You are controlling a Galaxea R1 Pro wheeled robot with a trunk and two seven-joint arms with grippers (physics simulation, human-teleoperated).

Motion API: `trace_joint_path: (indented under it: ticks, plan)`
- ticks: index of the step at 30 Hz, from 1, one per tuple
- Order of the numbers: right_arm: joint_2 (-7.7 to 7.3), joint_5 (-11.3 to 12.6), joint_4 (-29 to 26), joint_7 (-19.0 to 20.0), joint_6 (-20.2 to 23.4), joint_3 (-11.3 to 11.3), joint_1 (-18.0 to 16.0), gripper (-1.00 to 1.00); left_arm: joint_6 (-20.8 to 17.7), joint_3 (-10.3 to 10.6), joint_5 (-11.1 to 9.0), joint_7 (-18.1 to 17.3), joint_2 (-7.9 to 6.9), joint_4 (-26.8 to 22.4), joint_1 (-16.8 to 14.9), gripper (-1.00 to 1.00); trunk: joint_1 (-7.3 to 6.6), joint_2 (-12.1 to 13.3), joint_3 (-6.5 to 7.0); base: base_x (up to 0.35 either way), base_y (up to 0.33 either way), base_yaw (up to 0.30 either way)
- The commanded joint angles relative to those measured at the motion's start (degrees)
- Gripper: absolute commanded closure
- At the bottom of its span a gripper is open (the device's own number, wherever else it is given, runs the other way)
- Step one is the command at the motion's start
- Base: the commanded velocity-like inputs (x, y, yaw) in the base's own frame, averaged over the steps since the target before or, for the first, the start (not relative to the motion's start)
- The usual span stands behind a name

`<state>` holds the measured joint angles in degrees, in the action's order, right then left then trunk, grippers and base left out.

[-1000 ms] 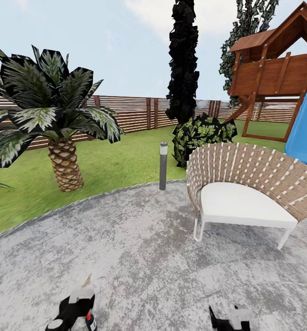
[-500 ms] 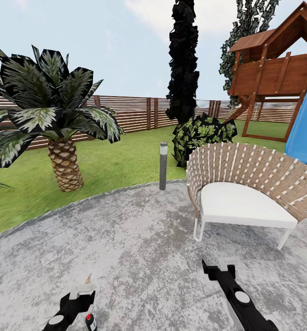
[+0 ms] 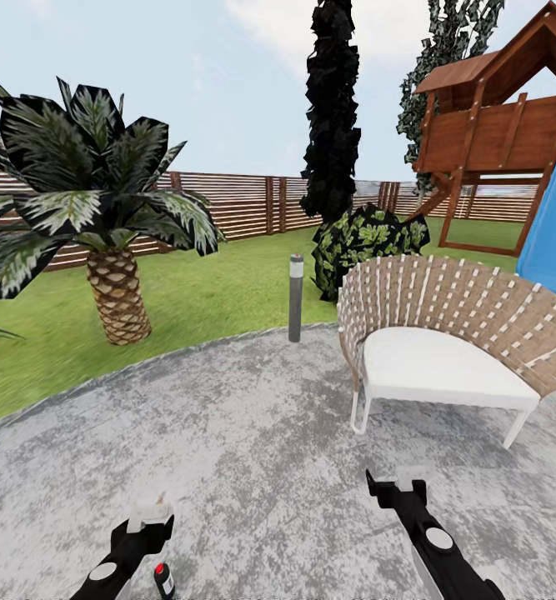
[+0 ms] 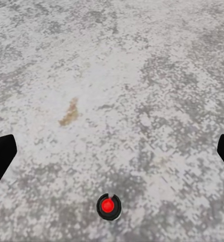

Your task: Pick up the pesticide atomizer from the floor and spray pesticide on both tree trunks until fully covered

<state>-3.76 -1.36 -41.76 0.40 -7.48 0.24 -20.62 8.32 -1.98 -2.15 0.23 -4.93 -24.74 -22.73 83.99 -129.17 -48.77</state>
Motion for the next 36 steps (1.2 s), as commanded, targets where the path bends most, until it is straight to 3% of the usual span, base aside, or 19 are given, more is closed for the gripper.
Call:
trace_joint_path:
  ticks: [1, 36]
  plan:
    - [-0.02, -0.14, 0.02, 0.04, -0.16, 0.02, -0.03, -1.0, 0.19, -0.02, -0.22, 0.03, 0.0, 0.04, -0.03, -1.0, 0.21, -0.44, -0.25, 0.0, 0.0, 0.0]
    - [-0.02, -0.05, 0.09, -0.04, -0.16, -0.02, -0.03, -1.0, 0.52, -0.04, -0.22, 0.04, 0.0, 0.04, -0.03, -1.0, 7.71, -14.09, -9.26, 0.0, 0.0, 0.0]
